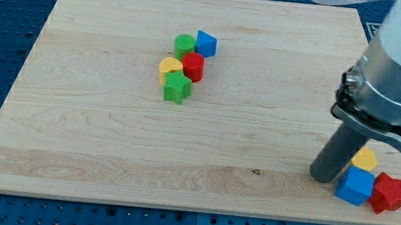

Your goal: Move the blue triangle to the yellow hexagon

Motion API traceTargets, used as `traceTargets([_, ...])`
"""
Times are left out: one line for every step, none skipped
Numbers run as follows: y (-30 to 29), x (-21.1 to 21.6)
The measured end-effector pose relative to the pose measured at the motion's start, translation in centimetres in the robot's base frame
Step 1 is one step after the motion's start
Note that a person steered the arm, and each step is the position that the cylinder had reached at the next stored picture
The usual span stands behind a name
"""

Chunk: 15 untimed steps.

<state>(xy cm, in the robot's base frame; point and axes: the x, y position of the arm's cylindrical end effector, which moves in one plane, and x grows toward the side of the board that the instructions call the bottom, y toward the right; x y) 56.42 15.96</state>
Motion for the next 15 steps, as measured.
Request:
traceTargets([-2.3, -1.9])
traceTargets([-4.5, -4.0])
traceTargets([-6.2, -6.4])
traceTargets([-7.4, -9.5])
traceTargets([-7.6, -12.4])
traceTargets([-7.8, -15.0])
traceTargets([-8.6, -17.4])
traceTargets([-10.3, -19.4])
traceTargets([-12.1, -21.5])
traceTargets([-13.8, -23.8])
traceTargets([-14.3, -26.1])
traceTargets([-15.7, -26.8])
traceTargets([-16.8, -26.5])
traceTargets([-16.8, -24.9])
traceTargets([-16.4, -22.6])
